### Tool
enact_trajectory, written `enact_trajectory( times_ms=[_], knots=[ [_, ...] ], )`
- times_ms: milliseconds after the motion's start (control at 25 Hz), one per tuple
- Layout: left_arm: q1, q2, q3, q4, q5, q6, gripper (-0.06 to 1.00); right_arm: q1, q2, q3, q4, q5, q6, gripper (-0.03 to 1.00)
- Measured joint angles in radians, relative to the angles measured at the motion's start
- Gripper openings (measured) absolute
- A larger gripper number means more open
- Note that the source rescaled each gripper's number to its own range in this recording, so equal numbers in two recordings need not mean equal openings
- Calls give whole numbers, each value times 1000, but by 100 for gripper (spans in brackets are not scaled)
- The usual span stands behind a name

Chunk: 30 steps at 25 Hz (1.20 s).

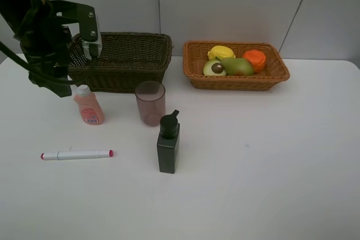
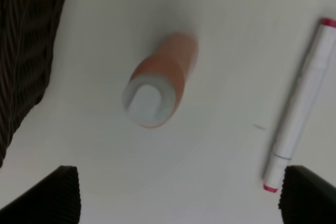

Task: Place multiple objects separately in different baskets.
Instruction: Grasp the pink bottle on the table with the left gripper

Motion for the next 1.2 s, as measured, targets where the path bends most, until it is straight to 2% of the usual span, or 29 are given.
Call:
enact_trajectory(
  times_ms=[280,480,840,1200],
  knots=[
    [-2,131,-48,22,-28,131,100,0,0,0,0,0,0,100],
    [-2,215,-50,22,-81,182,100,0,0,0,0,0,0,100],
    [-2,334,-51,23,-176,190,100,0,0,0,0,0,0,100],
    [-2,356,-51,23,-180,193,100,0,0,0,0,0,0,100]
  ],
)
